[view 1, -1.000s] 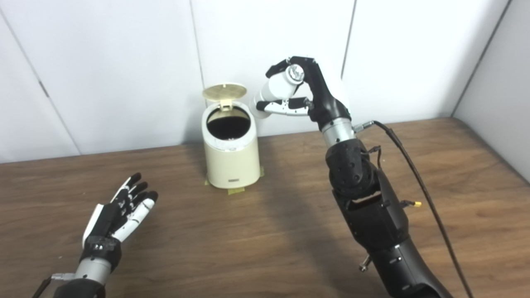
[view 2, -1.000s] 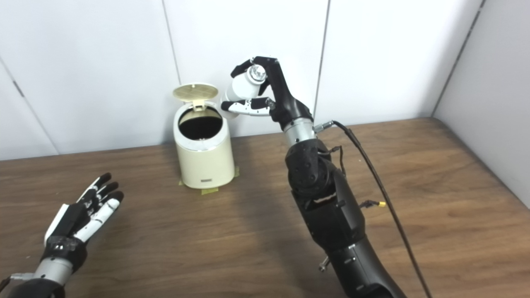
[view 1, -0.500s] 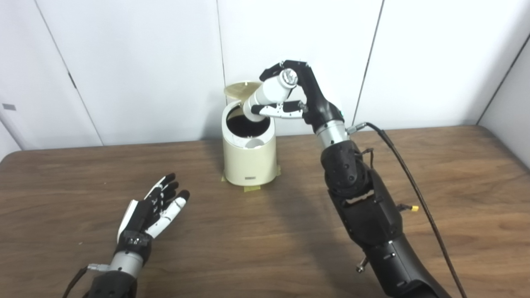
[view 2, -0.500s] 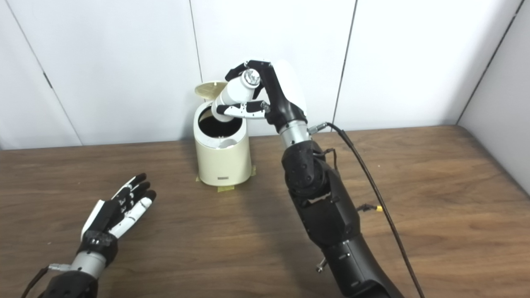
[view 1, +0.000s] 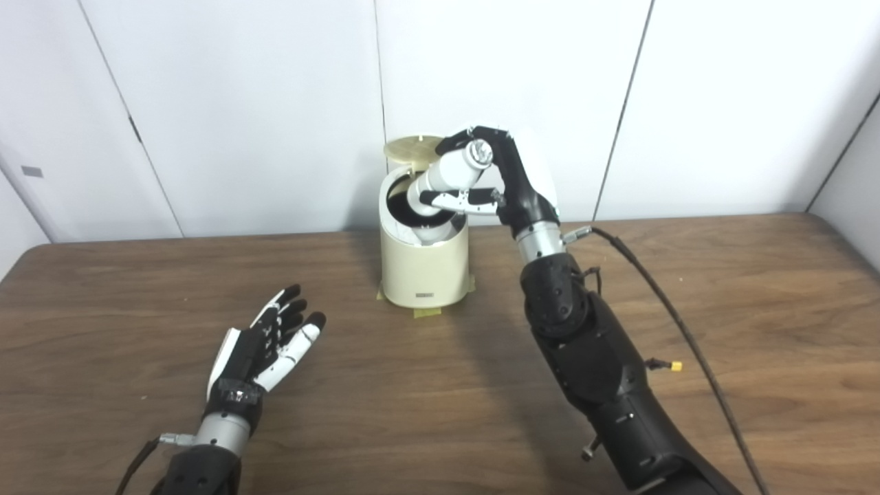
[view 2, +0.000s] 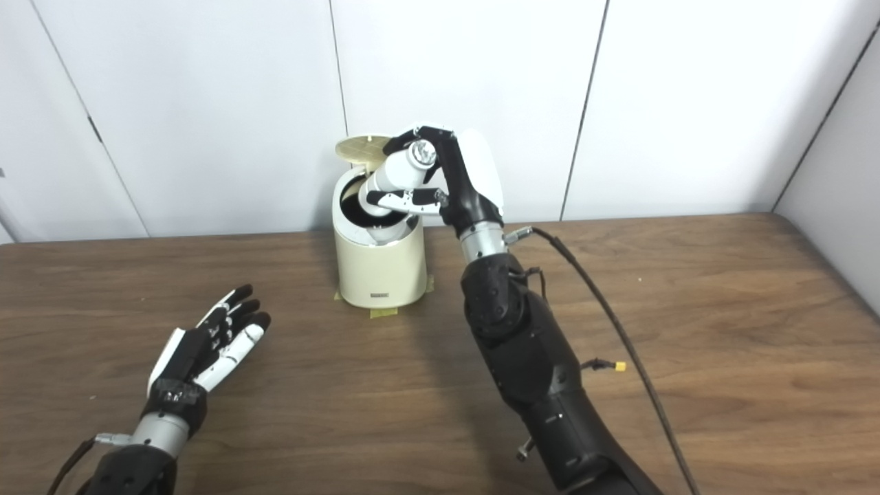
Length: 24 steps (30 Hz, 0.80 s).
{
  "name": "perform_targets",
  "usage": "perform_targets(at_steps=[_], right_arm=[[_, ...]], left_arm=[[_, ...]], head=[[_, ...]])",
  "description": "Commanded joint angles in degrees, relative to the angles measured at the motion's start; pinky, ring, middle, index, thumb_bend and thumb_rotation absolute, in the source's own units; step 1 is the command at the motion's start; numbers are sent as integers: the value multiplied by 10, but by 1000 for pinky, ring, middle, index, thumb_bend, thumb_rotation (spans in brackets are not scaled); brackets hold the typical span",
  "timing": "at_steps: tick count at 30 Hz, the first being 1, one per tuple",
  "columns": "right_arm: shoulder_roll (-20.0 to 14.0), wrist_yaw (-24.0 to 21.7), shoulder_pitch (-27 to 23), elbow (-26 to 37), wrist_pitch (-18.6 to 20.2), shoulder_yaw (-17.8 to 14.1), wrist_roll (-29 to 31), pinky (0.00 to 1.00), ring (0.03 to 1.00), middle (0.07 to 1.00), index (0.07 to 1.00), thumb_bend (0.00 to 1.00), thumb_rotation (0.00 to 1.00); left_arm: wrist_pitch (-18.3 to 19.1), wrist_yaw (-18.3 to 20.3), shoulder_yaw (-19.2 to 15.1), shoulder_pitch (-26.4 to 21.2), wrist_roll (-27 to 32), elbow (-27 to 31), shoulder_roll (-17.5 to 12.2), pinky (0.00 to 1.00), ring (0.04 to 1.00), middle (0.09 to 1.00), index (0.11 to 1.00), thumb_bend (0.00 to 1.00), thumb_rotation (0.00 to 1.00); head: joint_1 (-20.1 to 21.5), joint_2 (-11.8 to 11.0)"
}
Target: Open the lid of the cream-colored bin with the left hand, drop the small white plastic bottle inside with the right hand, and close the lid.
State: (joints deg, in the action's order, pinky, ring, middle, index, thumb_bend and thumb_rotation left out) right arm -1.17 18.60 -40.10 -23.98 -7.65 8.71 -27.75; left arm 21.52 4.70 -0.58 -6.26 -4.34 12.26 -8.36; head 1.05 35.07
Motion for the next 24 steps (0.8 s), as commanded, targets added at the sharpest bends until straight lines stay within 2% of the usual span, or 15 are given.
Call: perform_targets(at_steps=[1, 11, 14, 20, 21, 23, 24], right_arm=[[3, 23, -35, 5, -29, -2, -4, 350, 428, 492, 506, 501, 0], [-6, 52, -36, -19, -61, 17, -37, 345, 426, 489, 504, 501, 0], [-10, 59, -36, -23, -69, 25, -51, 352, 428, 489, 500, 501, 0], [-18, 52, -35, -15, -46, 39, -79, 382, 431, 520, 512, 500, 0], [-19, 50, -34, -13, -41, 42, -86, 371, 461, 541, 492, 498, 0], [-21, 45, -33, -7, -28, 44, -94, 484, 477, 543, 469, 510, 0], [-21, 41, -32, -5, -23, 44, -95, 545, 610, 647, 483, 515, 71]], left_arm=[[-21, -6, -2, -11, 4, 16, 4, 893, 915, 910, 962, 648, 522], [-20, -6, -9, -12, 11, 15, 8, 911, 923, 913, 962, 650, 521], [-24, -5, -9, -11, 12, 14, 9, 877, 917, 915, 966, 647, 509], [-26, -9, -5, -10, 1, 14, 7, 913, 917, 910, 967, 648, 521], [-24, -9, -7, -10, 3, 15, 8, 911, 916, 909, 968, 652, 529], [-24, -8, -10, -10, 8, 15, 10, 917, 919, 910, 970, 649, 521], [-25, -8, -11, -9, 11, 14, 11, 899, 915, 912, 971, 646, 508]], head=[[0, 1], [12, 2], [10, 3], [11, 2], [11, 2], [10, 2], [9, 2]])
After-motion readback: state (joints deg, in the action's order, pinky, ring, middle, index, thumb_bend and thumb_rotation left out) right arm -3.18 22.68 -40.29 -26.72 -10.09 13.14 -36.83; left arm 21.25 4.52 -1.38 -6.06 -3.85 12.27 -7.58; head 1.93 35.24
